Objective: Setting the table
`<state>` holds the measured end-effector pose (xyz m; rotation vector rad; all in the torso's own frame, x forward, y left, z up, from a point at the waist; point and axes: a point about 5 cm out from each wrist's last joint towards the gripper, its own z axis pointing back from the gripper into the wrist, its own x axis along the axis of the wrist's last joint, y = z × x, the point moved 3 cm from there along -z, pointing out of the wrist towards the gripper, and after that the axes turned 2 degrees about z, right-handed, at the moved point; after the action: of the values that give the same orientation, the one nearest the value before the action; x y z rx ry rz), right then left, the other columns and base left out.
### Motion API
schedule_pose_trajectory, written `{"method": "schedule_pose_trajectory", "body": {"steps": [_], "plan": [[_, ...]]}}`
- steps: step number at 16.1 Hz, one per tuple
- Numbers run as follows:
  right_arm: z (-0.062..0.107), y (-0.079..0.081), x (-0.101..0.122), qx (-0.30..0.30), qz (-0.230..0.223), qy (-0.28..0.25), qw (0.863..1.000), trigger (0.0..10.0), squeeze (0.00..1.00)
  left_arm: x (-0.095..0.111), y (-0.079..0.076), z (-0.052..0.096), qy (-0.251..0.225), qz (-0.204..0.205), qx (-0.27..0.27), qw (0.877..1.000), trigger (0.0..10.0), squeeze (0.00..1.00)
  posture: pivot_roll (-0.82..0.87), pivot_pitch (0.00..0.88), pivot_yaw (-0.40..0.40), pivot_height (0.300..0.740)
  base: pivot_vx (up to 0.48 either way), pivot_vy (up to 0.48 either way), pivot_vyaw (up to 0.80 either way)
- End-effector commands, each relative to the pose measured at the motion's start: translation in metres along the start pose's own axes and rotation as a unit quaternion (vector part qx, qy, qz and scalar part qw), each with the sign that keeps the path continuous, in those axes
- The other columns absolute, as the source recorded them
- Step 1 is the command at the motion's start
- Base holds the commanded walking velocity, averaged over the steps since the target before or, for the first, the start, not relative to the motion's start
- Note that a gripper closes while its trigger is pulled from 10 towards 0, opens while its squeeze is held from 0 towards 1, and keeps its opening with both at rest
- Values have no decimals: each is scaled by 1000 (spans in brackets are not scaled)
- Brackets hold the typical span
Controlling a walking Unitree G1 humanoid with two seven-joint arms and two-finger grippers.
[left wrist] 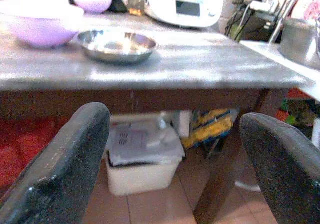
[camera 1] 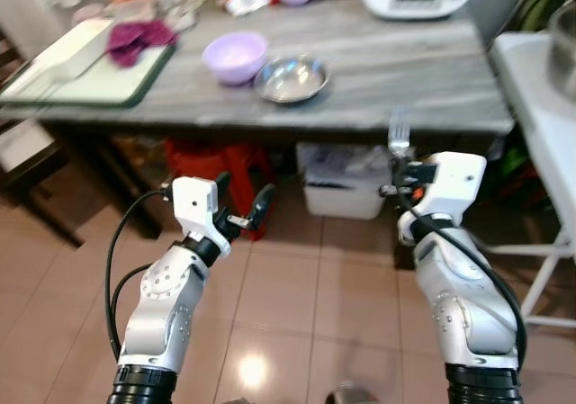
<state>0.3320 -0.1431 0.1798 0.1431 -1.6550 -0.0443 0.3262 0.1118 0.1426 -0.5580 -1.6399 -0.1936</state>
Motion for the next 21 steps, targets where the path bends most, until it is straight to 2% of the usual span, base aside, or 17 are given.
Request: {"method": "schedule_pose_trajectory", "body": {"steps": [1,11,17,21], "plan": [[-1,11,3,13,-8,-7,1000,10000,0,2,9,5,1,-8,13,1000,10000,0,-172,153,76,740,480,0,0],[-1,4,6,-10,-9,-15,1000,10000,0,2,8,5,2,-8,10,1000,10000,0,-171,156,80,740,474,0,0],[-2,-5,7,-35,-14,-15,999,10000,0,1,7,6,5,-5,8,1000,10000,0,-171,157,82,740,304,0,0],[-1,-10,3,-52,-30,-6,998,10000,0,-1,11,19,22,-19,-11,1000,10000,0,-169,159,83,740,0,0,0]]}}
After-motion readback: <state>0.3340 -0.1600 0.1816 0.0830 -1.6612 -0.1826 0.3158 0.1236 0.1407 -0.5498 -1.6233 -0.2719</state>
